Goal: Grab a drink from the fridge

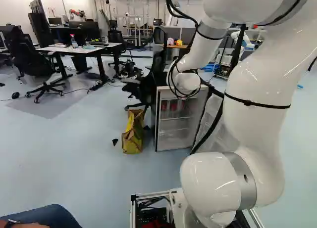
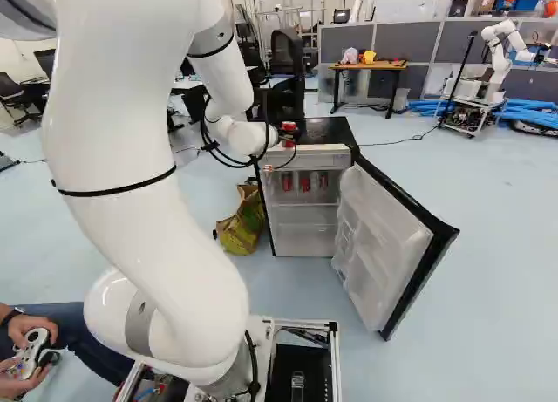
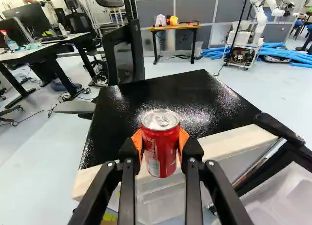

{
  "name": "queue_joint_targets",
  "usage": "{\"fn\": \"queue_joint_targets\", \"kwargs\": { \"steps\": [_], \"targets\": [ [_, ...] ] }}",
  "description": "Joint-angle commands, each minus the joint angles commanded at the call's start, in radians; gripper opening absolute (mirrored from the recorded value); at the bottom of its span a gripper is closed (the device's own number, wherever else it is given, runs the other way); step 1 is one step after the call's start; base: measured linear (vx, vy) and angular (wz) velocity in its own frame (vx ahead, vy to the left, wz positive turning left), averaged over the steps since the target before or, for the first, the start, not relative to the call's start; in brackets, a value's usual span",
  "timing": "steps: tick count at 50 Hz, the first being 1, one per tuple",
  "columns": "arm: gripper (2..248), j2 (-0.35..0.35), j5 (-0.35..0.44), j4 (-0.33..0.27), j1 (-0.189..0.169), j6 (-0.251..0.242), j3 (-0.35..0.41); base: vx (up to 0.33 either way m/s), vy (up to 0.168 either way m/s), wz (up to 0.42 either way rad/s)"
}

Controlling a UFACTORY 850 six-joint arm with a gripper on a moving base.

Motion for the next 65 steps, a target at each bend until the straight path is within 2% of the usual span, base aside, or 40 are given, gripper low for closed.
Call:
{"fn": "queue_joint_targets", "kwargs": {
  "steps": [65],
  "targets": [
    [93, -0.214, 0.0, 0.0, 0.01, 0.0, -0.26, 0.0, 0.0, 0.0]
  ]
}}
